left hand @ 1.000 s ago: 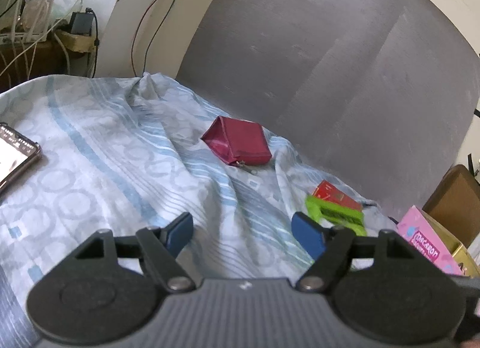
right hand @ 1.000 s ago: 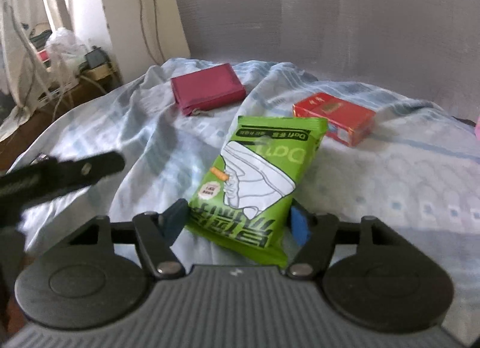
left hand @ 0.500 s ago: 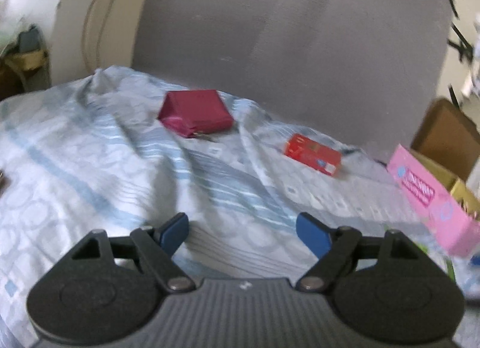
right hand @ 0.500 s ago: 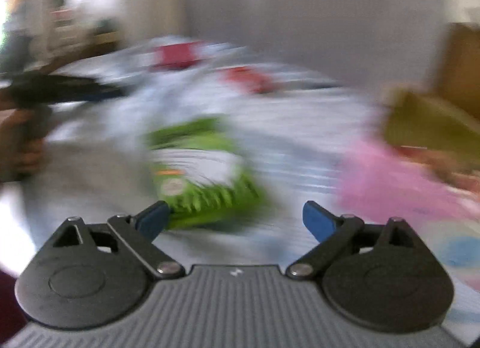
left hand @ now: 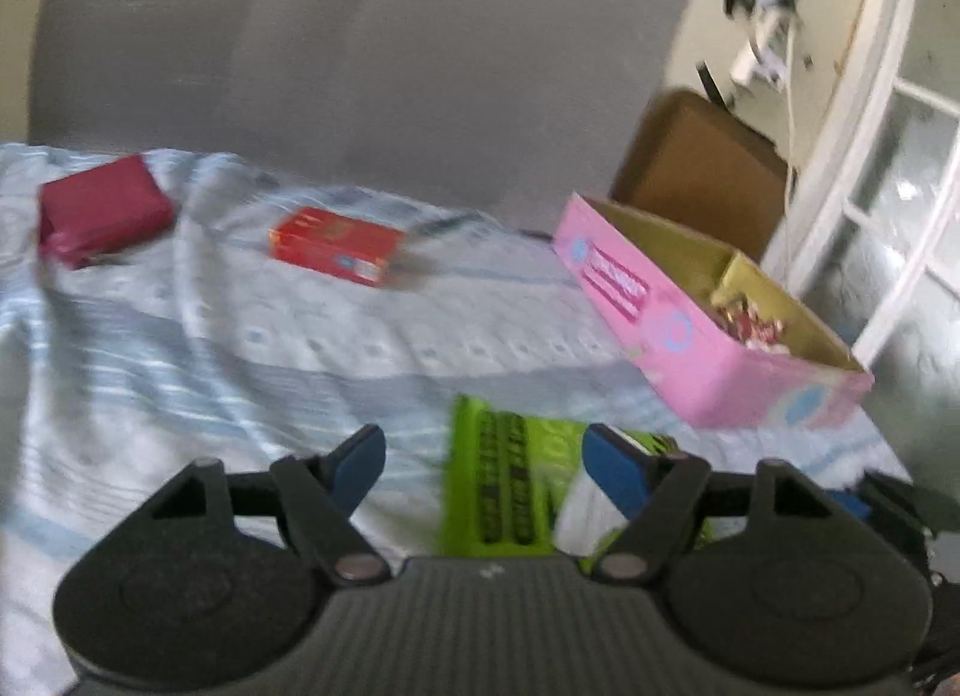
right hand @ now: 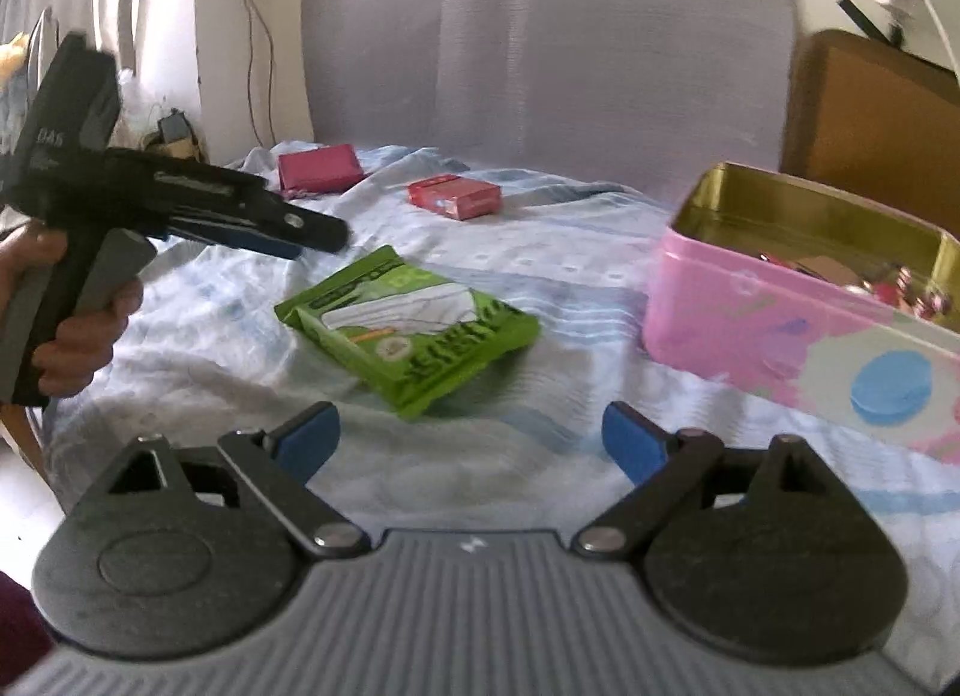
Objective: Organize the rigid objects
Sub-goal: 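Grasp the green bag with the left gripper while the right gripper releases it, then lower the green bag into the pink tin and open the left gripper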
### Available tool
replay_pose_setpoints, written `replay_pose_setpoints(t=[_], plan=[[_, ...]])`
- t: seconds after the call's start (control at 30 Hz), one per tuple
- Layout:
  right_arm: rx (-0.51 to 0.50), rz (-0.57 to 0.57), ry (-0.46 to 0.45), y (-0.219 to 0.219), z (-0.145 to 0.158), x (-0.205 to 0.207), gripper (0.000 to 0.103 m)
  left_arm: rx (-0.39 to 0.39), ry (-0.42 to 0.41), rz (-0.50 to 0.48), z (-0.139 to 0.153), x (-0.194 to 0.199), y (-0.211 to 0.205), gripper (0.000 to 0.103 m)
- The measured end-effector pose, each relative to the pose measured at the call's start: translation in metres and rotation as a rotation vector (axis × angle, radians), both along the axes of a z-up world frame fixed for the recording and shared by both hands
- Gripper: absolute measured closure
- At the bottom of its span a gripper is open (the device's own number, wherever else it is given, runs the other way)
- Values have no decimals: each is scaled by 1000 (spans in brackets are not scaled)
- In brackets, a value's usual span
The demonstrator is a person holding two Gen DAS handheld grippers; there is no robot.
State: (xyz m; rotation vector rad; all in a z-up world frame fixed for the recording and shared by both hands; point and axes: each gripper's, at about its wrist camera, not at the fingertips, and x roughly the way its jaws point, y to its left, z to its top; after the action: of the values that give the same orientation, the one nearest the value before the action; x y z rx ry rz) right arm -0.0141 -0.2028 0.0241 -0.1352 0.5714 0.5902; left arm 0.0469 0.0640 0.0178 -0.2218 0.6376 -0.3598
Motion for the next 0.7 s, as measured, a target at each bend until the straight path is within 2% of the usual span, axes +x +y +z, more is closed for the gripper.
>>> replay_pose_setpoints(t=[0.1,0.13,0.17,0.2,0.23,0.27,0.33,0.43,0.53,0.63,0.7], plan=[[-8,9,12,10,-3,12,21,-9,76,-8,-13,6,-9,34],[-5,14,16,9,-4,13,23,-20,71,-3,-16,5,-12,36],[0,18,30,12,-7,20,33,-12,66,-11,-18,4,-16,40],[6,23,57,15,-11,26,51,-15,72,-41,-18,4,-21,48],[23,30,78,18,-14,32,56,-27,81,-60,-15,4,-27,54],[24,27,64,19,-12,30,69,-39,78,-72,-11,4,-31,54],[3,11,14,21,-2,26,69,-11,13,-66,8,5,-40,54],[42,-31,-67,1,22,26,69,-66,-51,-117,39,19,-54,54],[78,-105,-140,-30,47,30,69,-74,-109,-179,62,37,-84,54],[68,-184,-189,-62,62,36,69,-43,-146,-235,70,58,-125,54],[56,-236,-187,-83,65,46,69,-34,-124,-262,67,81,-153,54]])
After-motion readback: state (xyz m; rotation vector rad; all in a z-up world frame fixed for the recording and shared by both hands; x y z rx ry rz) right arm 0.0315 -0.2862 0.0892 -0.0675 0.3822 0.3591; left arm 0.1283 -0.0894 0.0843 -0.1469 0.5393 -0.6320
